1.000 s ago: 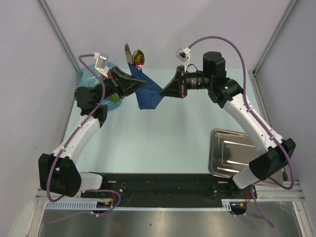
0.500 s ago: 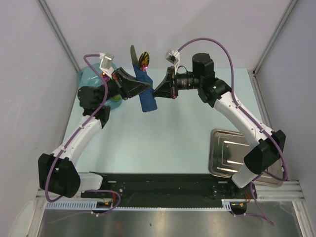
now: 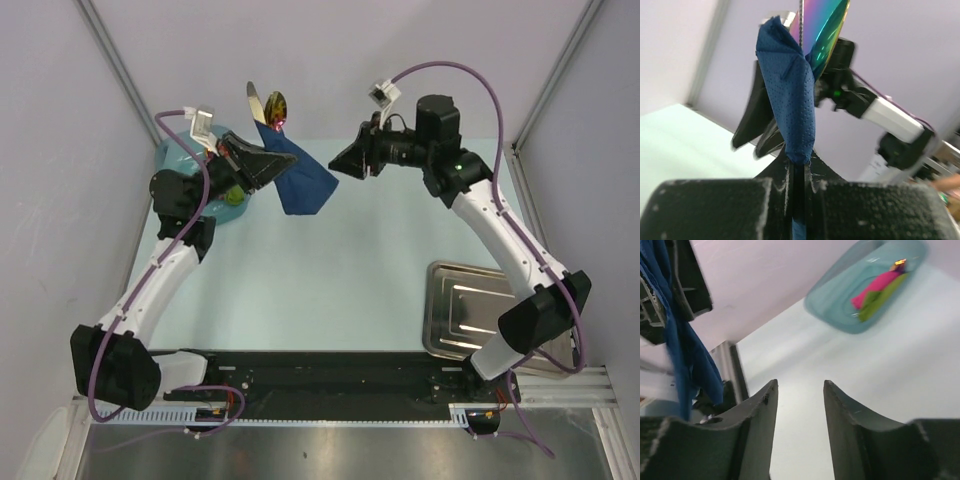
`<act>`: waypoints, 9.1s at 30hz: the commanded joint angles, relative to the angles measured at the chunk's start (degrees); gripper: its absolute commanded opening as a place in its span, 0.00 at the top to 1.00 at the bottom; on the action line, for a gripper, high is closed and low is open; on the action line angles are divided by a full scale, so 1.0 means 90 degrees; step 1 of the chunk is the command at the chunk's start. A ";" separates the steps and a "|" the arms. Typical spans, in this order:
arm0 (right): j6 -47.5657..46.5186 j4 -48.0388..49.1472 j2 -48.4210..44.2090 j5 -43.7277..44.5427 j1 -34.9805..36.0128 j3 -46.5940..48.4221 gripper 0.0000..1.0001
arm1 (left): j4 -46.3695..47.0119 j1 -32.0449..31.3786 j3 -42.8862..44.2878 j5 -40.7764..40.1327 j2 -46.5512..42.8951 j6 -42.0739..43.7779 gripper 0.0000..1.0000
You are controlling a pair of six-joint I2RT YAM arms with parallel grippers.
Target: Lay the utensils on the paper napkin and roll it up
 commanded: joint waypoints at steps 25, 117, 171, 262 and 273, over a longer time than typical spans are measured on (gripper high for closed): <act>0.0032 0.0355 -0.0416 0.1347 0.1094 0.0411 0.22 | -0.1170 -0.0236 0.0371 -0.1747 -0.0682 0.1085 1.00; -0.0964 0.1186 -0.0816 0.1640 0.1944 -0.0195 0.39 | -0.0583 -0.0685 -0.0010 -0.1376 -0.0887 0.0459 1.00; -0.0524 0.1078 -0.0817 0.1093 0.2042 -0.0029 1.00 | -0.1159 -0.0217 -0.0234 -0.0995 -0.1082 0.0684 0.37; 0.0072 0.1215 -0.0553 0.0409 0.1827 -0.0195 0.95 | 0.0823 0.0105 -0.0665 -0.0223 -0.0477 -0.0937 1.00; -0.0261 0.0521 -0.0748 0.0419 0.1768 -0.0468 0.60 | 0.1214 0.0379 -0.0371 -0.0213 -0.0330 -0.1083 1.00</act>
